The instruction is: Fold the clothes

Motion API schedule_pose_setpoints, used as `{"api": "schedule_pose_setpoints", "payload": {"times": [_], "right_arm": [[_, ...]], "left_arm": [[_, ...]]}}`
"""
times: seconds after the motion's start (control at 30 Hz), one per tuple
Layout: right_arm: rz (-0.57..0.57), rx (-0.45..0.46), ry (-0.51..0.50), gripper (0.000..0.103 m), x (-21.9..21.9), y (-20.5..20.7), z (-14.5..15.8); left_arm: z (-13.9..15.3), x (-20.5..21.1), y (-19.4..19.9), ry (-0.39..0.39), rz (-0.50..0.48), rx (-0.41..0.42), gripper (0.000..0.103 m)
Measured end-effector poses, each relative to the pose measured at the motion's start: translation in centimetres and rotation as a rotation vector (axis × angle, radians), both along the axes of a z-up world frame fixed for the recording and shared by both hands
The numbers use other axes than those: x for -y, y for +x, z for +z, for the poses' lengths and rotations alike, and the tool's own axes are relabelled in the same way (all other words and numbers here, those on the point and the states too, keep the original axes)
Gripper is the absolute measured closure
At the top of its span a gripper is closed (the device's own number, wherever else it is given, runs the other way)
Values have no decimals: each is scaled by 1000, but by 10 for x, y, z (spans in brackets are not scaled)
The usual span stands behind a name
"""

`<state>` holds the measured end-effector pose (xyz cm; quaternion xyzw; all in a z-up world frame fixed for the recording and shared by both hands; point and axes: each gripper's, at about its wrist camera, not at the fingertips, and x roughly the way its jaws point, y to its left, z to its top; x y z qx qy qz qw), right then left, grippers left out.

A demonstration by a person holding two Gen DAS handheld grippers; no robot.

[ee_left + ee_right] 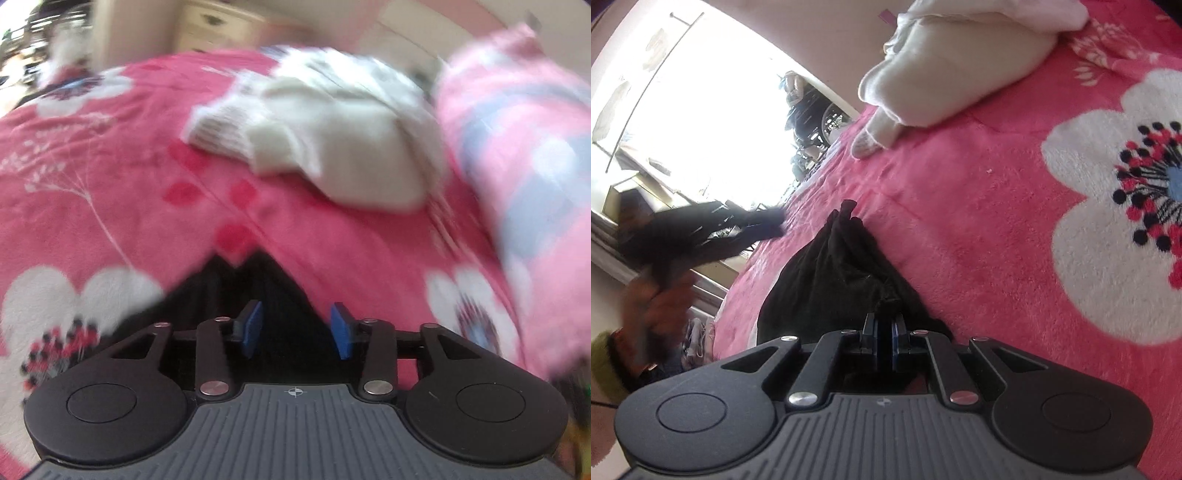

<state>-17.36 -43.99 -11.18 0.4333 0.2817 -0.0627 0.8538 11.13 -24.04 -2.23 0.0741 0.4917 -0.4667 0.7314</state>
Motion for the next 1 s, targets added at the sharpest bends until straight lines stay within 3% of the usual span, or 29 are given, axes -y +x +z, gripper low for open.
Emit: {"api": "schedule_pose_setpoints", "payload": {"times": [0.07,0.17,0.23,0.37,0.53,0.6,0.73,0.83,0.9,0.93,1.0], "right_arm": [[-3,-12,12,96,1,1,-1],[-24,-42,44,96,4,5,-7],[-37,-66,67,96,6,7,-12],[-43,-107,33,93,8,3,-8],[-121,-143,-130,88,19,-12,20],[-67,-122,-219,88,12,-5,34],[182,-72,-453,88,-36,41,52],[332,-93,-559,90,-64,75,44],[352,-193,-635,98,-63,90,25],[333,-213,-629,103,-57,91,23],[284,-237,-600,103,-41,90,23]], "left_arm": [[-4,-16,-27,68,-104,-61,60],[-23,-43,-69,146,-186,-137,60],[-36,-60,-93,182,-215,-143,60],[-46,-78,-130,205,-252,0,60],[-33,-81,-153,149,-302,196,60],[-33,-79,-154,120,-311,238,60],[-52,-69,-142,87,-283,212,60],[-70,-68,-137,106,-267,172,60],[-76,-71,-135,100,-255,162,60],[-77,-73,-134,90,-248,157,59],[-78,-74,-132,78,-236,145,59]]}}
